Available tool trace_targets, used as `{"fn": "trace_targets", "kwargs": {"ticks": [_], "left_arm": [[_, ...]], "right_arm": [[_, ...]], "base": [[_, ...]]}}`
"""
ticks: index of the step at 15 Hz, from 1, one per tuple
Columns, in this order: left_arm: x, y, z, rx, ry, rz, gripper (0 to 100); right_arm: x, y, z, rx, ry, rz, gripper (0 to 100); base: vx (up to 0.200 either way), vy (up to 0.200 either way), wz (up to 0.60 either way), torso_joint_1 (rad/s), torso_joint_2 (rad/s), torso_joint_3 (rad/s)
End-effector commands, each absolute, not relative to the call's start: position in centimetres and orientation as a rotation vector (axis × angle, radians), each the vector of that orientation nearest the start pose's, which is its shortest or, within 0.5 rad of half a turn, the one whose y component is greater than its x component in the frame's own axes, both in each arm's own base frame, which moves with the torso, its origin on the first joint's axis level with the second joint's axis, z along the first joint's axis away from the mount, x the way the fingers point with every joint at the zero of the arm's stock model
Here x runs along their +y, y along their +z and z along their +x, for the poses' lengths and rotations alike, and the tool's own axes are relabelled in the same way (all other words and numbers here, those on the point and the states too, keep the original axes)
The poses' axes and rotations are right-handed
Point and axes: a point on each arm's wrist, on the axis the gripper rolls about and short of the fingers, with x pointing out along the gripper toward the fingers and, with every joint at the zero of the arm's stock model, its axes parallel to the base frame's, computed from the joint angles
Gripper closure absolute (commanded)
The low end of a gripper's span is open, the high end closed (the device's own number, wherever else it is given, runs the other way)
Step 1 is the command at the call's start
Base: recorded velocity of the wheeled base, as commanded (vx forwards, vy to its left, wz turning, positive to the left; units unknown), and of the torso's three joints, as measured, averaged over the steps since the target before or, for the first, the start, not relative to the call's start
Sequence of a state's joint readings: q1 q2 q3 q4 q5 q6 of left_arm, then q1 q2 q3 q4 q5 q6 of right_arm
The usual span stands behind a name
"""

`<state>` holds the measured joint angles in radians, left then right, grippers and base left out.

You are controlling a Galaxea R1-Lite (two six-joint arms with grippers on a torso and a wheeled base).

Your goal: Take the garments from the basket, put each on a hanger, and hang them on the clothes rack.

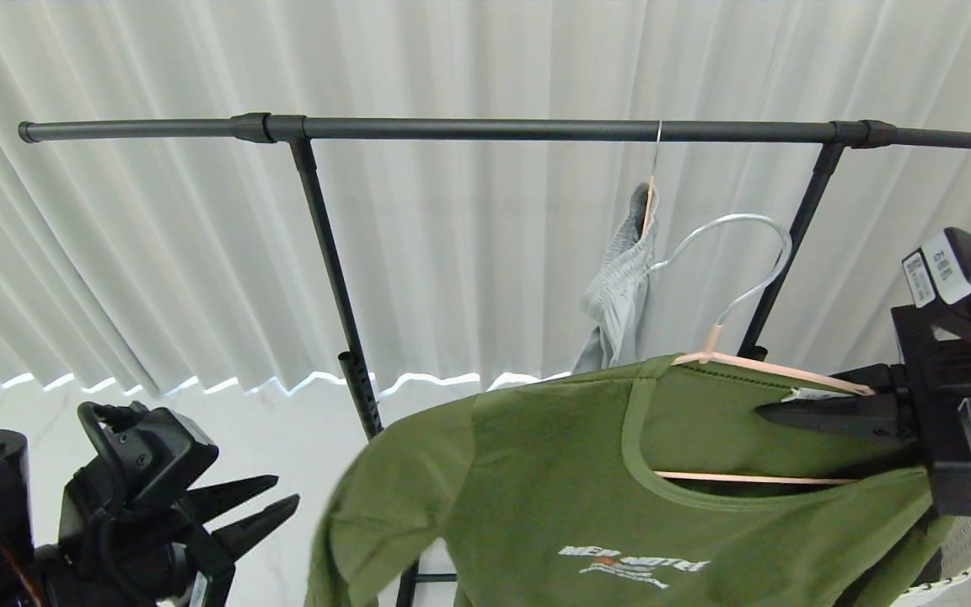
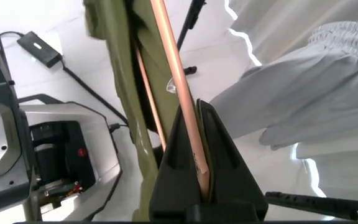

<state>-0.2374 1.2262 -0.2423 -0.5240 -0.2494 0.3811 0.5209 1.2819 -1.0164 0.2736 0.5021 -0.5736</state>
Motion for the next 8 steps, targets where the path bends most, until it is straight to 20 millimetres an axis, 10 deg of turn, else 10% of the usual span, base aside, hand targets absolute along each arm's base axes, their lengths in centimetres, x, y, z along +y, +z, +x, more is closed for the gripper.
{"fn": "trace_targets", "kwargs": {"ticks": [1,8], "left_arm": [[-4.02,13.57,14.21,0.353,-0.559,0.361,0],[-3.85,14.33,13.64,0.302,-0.548,0.367,0]], "right_arm": [[10.5,26.36,16.03,0.272,1.13,-0.497,100],[10.73,26.47,16.34,0.291,1.105,-0.427,100]], "base": [[0.0,0.0,0.0,0.0,0.0,0.0],[0.0,0.0,0.0,0.0,0.0,0.0]]}}
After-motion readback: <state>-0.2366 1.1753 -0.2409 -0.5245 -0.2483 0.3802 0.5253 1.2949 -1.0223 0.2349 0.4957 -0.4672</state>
